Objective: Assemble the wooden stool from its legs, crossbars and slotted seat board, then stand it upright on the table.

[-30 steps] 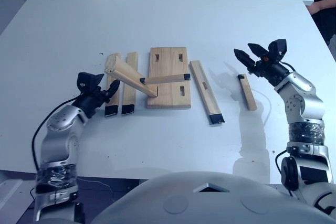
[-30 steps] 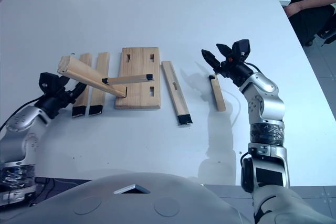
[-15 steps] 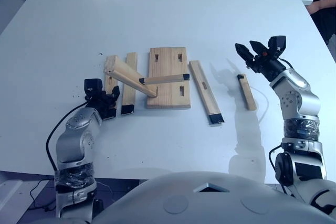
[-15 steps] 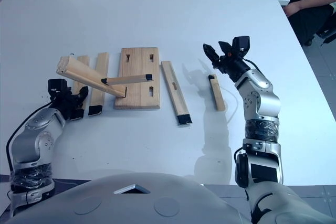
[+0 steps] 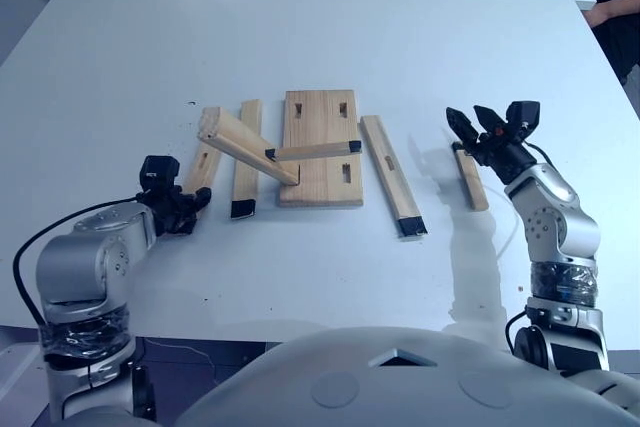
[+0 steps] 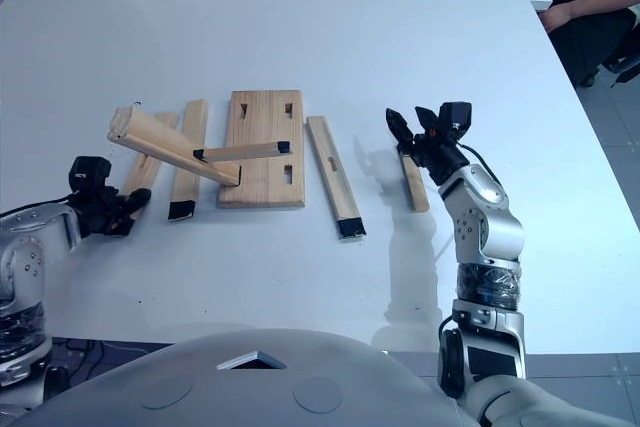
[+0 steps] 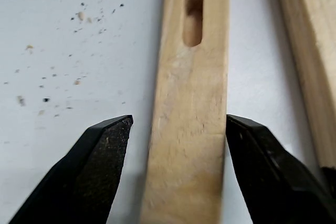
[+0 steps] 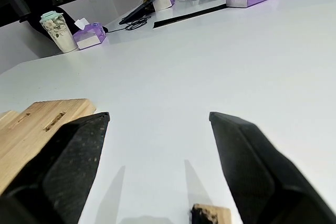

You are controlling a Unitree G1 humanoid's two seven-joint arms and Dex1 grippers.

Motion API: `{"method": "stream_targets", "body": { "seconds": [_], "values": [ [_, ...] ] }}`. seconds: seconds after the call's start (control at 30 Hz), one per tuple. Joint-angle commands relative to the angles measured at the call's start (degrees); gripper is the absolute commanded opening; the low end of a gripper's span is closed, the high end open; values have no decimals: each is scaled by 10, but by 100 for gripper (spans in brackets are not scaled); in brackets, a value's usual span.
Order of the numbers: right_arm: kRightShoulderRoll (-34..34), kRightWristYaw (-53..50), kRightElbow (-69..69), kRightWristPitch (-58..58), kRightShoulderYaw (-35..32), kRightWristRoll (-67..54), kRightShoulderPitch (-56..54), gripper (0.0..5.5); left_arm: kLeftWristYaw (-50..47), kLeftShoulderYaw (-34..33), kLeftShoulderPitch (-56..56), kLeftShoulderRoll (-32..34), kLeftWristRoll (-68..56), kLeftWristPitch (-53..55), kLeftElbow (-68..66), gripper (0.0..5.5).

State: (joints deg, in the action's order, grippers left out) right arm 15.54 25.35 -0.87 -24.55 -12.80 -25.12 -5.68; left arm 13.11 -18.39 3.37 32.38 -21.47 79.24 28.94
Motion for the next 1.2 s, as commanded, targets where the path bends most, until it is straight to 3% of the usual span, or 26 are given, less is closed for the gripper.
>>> {"method": "stream_targets", "body": {
  "seconds": [0.03, 0.17, 0.4, 0.53, 0.67, 0.8, 0.87, 0.97, 1.03, 1.1, 1.2],
  "values": [
    [-12, -14, -19, -1, -3, -7, 18, 351, 11, 6, 15, 9, -1, 13, 6, 319],
    [-15, -27, -16, -1, -11, -3, 13, 351, 24, 27, 39, 17, 3, -9, 9, 319],
    [2, -69, -4, 1, -18, 28, -26, 351, 37, 68, 76, 52, 31, -83, 3, 211],
    [21, -106, 2, -7, 12, 84, -65, 351, 32, 60, 60, 51, 49, -148, -37, 202],
    [67, -114, 48, 8, 69, 175, -143, 351, -2, 5, -49, 27, 55, -225, -112, 202],
    [129, -144, 213, 166, 153, 329, -274, 351, -51, -93, -274, -10, -4, -325, -159, 202],
    [127, -145, 283, 227, 165, 348, -346, 351, -45, -134, -388, -29, -81, -346, -172, 202],
    [85, -100, 326, 221, 122, 269, -444, 351, 4, -144, -505, -25, -174, -363, -161, 202],
    [49, -32, 323, 121, 67, 151, -500, 351, 36, -138, -554, -31, -230, -375, -151, 202],
    [25, 61, 299, 21, 26, 23, -540, 351, 80, -128, -571, -40, -293, -377, -127, 202],
    [25, 159, 230, -75, 17, -89, -559, 351, 144, -107, -555, -29, -367, -351, -98, 202]
  ]
}}
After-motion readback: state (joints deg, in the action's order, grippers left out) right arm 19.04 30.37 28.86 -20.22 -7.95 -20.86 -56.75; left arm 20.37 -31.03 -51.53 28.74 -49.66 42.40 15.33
